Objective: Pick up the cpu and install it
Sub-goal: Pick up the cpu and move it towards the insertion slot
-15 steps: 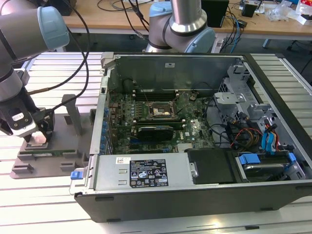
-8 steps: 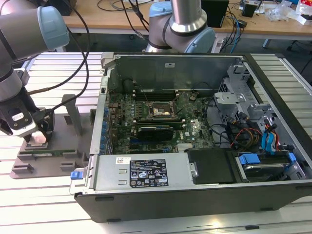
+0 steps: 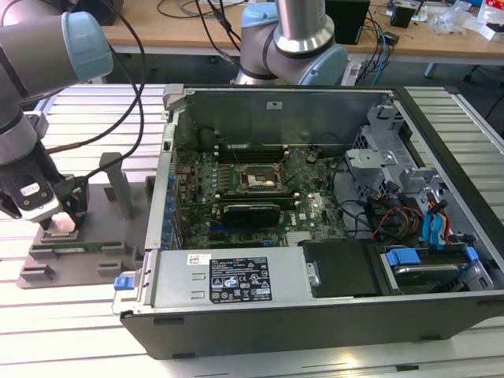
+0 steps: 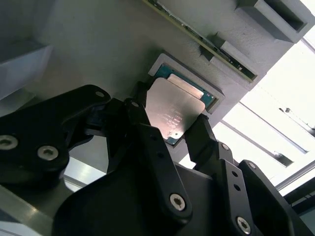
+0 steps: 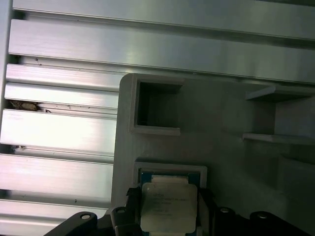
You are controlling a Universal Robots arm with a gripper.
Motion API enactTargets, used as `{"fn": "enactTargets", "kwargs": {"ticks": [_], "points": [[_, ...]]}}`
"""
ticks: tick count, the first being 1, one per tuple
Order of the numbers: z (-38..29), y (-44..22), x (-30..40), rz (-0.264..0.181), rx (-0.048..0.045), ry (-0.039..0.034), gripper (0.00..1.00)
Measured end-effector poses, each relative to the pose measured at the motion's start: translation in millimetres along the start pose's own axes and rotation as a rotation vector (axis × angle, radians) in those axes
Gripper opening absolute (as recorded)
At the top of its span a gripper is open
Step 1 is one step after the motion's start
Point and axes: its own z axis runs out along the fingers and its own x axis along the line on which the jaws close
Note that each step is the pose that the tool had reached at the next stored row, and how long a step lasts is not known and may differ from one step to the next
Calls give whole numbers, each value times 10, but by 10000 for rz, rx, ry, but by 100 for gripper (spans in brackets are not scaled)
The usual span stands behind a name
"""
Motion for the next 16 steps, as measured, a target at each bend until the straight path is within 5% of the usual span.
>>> {"fn": "enactTargets", "kwargs": {"ticks": [10, 16], "points": [[-6, 46, 14, -1, 1, 1, 55], [-103, 47, 12, 0, 1, 2, 55]]}}
